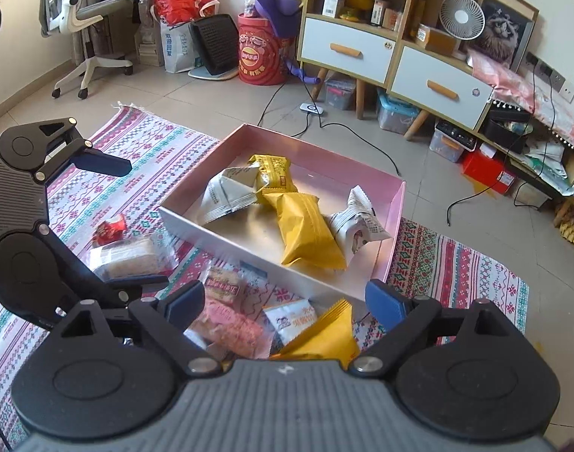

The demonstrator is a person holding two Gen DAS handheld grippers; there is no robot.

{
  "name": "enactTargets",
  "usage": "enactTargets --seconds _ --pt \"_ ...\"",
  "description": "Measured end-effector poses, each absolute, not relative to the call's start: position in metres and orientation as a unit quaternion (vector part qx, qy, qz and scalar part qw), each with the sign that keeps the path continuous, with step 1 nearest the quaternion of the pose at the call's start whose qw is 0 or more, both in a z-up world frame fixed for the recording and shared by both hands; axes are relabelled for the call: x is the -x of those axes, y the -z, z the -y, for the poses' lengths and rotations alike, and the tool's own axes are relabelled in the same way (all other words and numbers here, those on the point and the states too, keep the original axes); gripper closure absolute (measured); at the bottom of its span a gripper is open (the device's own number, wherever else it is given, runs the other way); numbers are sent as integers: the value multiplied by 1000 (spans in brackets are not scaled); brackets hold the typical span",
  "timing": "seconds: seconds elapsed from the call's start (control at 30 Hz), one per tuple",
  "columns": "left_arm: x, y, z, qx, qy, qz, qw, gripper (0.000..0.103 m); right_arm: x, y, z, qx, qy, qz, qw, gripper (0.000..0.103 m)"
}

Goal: Organize snacks
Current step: 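Move both open tools back over the remaining snack pile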

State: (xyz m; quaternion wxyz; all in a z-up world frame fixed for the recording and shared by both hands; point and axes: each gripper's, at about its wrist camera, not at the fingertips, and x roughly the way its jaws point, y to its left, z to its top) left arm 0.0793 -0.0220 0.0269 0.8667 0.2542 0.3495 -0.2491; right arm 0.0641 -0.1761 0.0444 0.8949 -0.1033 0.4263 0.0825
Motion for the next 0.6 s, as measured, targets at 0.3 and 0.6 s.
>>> enactTargets --seconds 0.3,0.6 --pt "-44 -23 6 -240 263 -350 867 0 -30 -39 166 109 -96 -418 897 10" --pt "-21 -10 -8 -223 266 -356 868 0 -4 -23 160 103 -104 -415 898 9"
